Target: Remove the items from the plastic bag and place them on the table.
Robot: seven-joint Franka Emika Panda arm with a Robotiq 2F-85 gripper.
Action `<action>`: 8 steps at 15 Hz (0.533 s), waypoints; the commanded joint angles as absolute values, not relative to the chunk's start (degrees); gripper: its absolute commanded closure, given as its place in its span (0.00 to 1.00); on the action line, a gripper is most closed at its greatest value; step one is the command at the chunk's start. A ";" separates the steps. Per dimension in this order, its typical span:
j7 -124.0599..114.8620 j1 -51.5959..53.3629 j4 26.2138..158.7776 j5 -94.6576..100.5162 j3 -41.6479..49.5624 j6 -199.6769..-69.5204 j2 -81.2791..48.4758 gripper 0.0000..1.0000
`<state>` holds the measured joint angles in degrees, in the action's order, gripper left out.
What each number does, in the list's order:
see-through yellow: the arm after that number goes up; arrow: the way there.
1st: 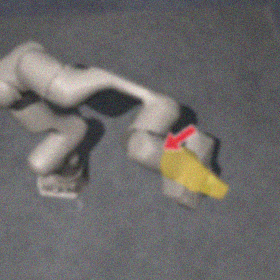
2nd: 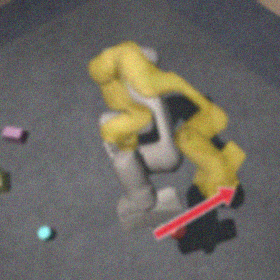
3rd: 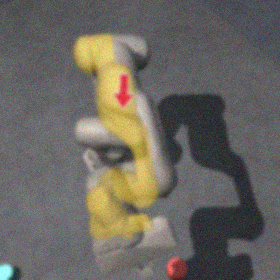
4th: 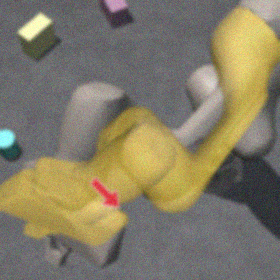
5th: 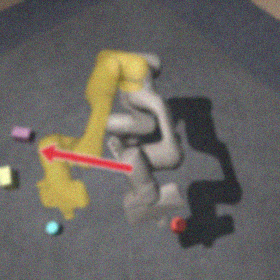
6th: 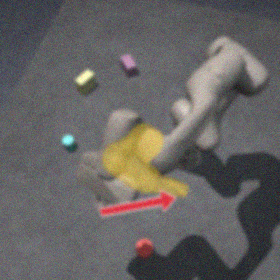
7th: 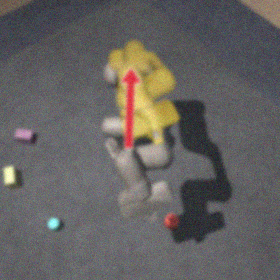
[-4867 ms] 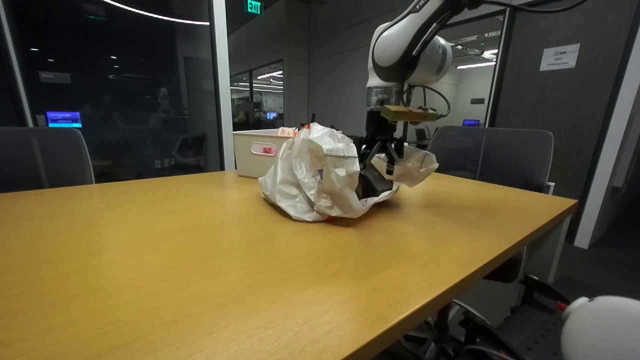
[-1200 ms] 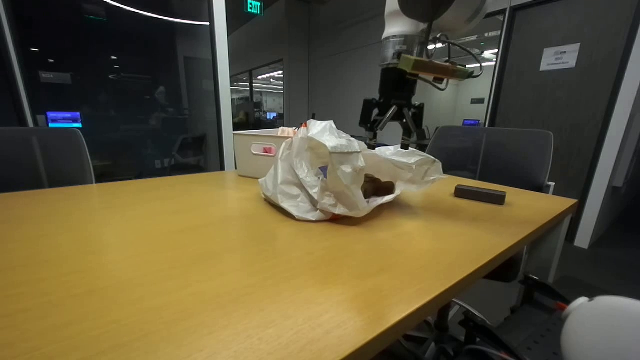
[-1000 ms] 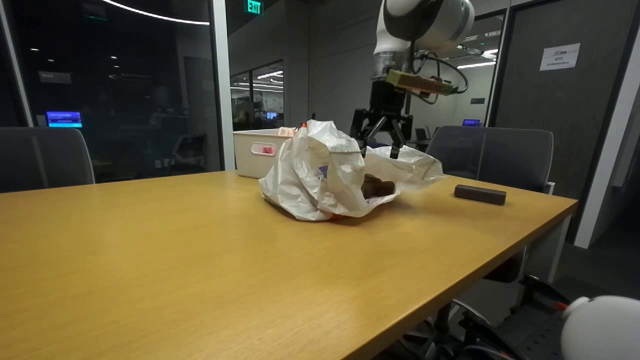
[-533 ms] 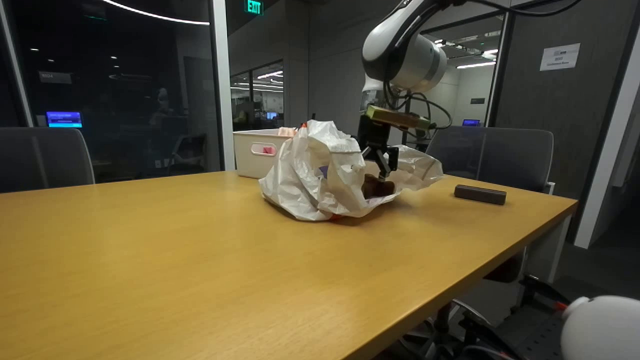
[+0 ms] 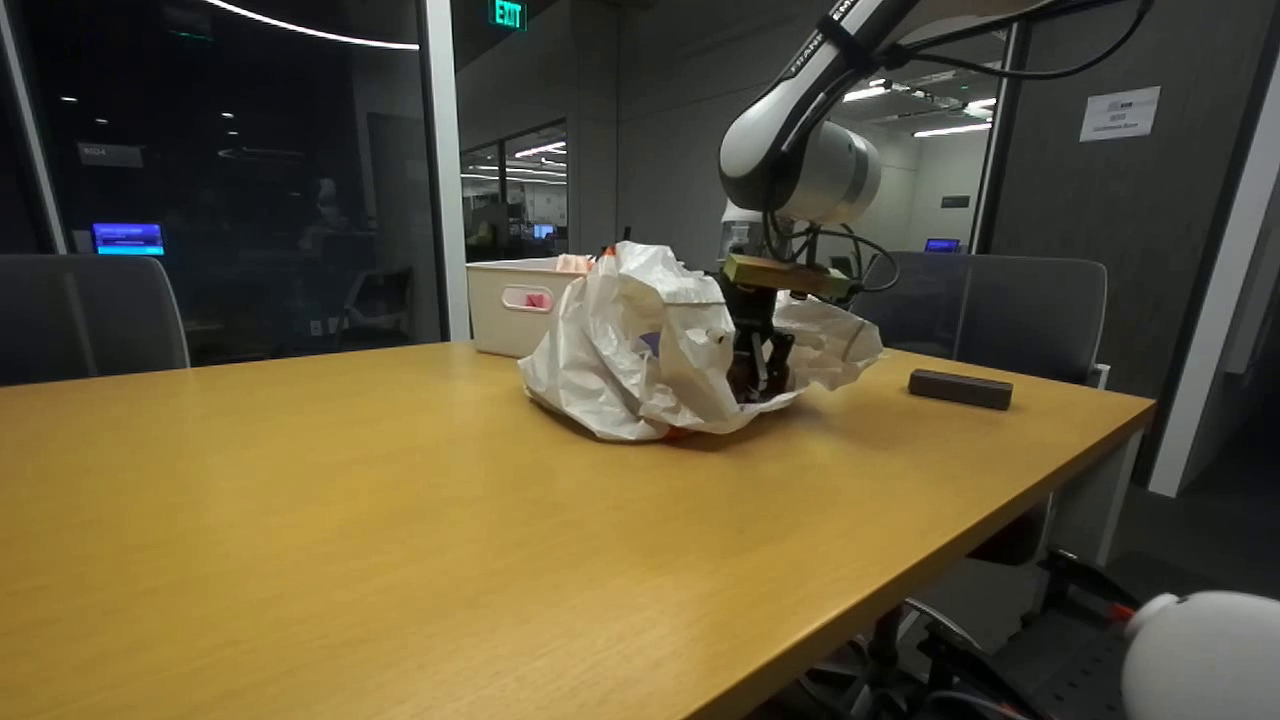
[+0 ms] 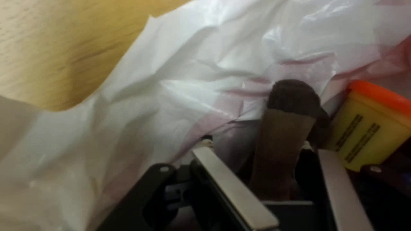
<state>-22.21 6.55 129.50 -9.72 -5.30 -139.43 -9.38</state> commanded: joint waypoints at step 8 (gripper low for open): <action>-30.12 8.21 131.25 1.70 -4.17 -138.36 -2.66 0.99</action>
